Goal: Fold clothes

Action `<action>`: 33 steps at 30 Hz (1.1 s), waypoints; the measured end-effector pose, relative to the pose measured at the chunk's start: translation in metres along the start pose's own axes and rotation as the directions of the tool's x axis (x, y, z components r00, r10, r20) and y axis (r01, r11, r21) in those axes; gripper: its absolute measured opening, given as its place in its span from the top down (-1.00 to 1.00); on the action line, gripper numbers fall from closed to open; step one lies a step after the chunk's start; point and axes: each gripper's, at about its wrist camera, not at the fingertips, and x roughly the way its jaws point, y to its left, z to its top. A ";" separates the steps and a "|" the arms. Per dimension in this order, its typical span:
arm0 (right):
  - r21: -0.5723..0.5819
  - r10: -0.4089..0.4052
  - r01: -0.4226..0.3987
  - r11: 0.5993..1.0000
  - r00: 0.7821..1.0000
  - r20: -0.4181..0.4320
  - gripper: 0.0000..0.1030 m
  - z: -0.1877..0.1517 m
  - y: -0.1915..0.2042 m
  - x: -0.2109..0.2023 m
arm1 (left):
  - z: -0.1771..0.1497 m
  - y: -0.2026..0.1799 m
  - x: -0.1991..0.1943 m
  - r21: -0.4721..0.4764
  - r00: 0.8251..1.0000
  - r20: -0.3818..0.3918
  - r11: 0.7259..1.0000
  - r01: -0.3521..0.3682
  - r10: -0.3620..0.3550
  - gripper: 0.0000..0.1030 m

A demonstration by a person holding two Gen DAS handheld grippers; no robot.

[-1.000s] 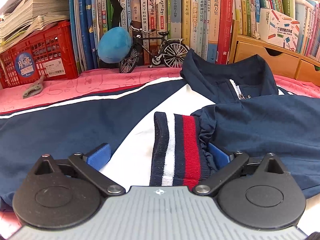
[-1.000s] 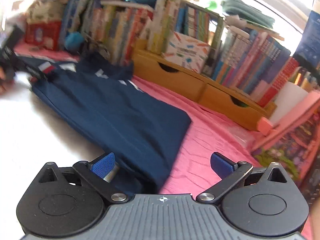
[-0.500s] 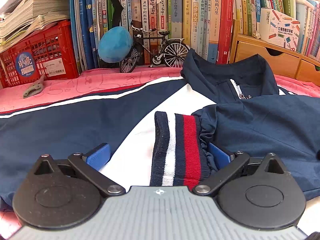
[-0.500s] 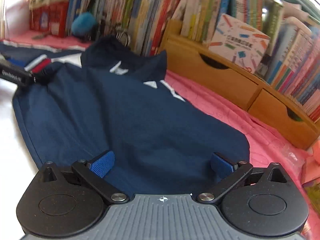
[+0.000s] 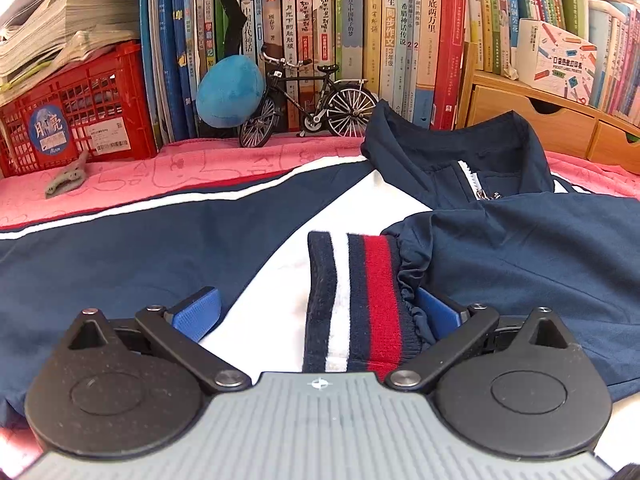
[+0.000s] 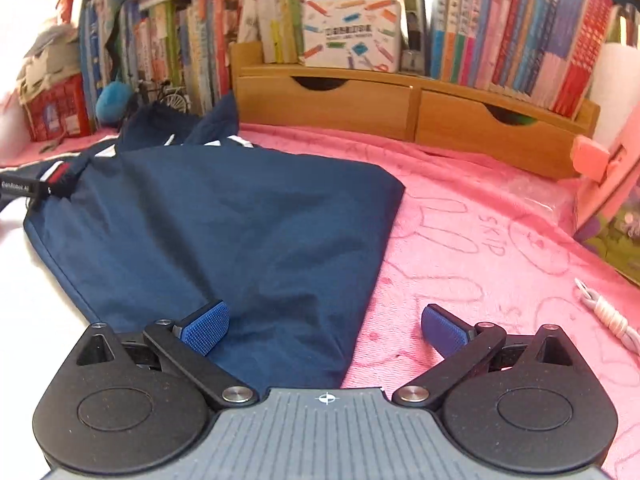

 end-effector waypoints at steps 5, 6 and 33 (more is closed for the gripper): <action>0.012 0.022 -0.022 1.000 1.000 0.000 -1.00 0.002 -0.003 0.001 | 0.012 0.027 -0.027 -0.104 0.998 0.041 0.994 0.045 -0.041 -1.00; 0.005 0.024 -0.024 1.000 1.000 0.013 -1.00 0.003 -0.001 0.000 | 0.014 0.029 -0.030 -0.104 0.998 0.057 0.994 0.015 -0.009 -1.00; -0.221 0.252 -0.252 0.942 0.967 -0.026 -1.00 0.011 0.033 0.009 | -0.011 -0.148 0.002 0.334 0.992 0.021 0.936 0.112 -0.126 -0.97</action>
